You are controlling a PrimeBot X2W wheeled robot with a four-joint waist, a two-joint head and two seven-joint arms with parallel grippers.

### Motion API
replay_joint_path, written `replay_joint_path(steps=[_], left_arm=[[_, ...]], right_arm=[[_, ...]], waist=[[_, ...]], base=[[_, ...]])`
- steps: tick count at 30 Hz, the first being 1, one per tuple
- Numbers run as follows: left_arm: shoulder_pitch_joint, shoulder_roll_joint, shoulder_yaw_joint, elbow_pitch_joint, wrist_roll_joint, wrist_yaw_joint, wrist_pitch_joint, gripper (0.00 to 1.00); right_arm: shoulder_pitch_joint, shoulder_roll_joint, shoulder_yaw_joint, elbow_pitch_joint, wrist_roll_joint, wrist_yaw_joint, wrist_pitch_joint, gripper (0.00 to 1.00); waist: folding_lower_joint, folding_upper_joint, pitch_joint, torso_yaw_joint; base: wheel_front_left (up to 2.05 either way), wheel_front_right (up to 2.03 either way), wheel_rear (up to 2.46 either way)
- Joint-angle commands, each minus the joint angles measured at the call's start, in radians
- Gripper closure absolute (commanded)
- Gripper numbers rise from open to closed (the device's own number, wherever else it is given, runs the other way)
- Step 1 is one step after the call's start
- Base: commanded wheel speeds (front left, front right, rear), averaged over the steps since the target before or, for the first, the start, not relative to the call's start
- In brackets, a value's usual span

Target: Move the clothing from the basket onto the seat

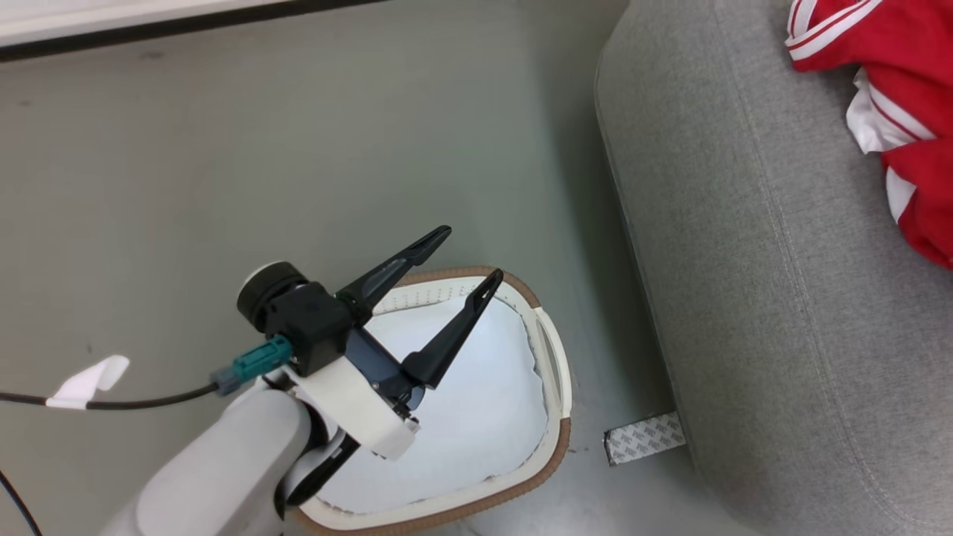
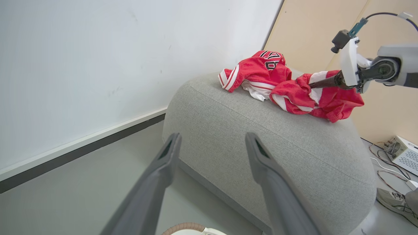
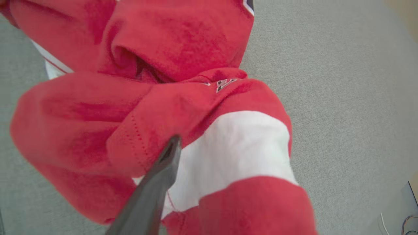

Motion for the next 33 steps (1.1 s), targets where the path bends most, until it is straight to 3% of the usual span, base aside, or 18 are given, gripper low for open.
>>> replay_joint_path(steps=[1,9,17,24,28,33], left_arm=[[0.011,-0.003,0.004,0.008,-0.013,0.002,-0.004,0.0],[0.077,-0.04,0.038,0.06,-0.027,0.016,-0.007,0.0],[0.174,-0.071,0.149,0.08,-0.025,0.032,-0.008,0.0],[0.268,-0.091,0.294,0.099,-0.01,0.052,-0.008,0.0],[0.321,-0.094,0.381,0.105,0.003,0.069,-0.008,0.0],[0.385,-0.105,0.504,0.097,0.033,0.094,-0.008,0.0]], right_arm=[[0.003,-0.007,0.012,-0.008,0.014,-0.002,0.007,0.0],[0.092,-0.028,0.09,-0.056,0.12,-0.002,0.169,0.0],[0.191,-0.084,0.136,-0.267,0.226,-0.002,0.253,0.0],[0.253,-0.097,0.133,-0.493,0.268,-0.002,0.19,0.0],[0.279,-0.103,0.152,-0.574,0.246,-0.002,0.07,0.0],[0.33,-0.048,0.165,-0.627,0.189,-0.002,-0.104,0.0]], waist=[[-0.0001,0.0,-0.022,-0.002],[-0.0001,0.0,-0.164,-0.013],[-0.0001,0.0,-0.315,0.013],[-0.0001,0.0,-0.427,0.078],[-0.0001,0.0,-0.464,0.118],[-0.0001,0.0,-0.486,0.164]], base=[[0.0,0.0,0.0],[0.0,0.0,0.0],[0.0,0.0,0.0],[0.0,0.0,0.0],[0.0,0.0,0.0],[0.0,0.0,0.0]])
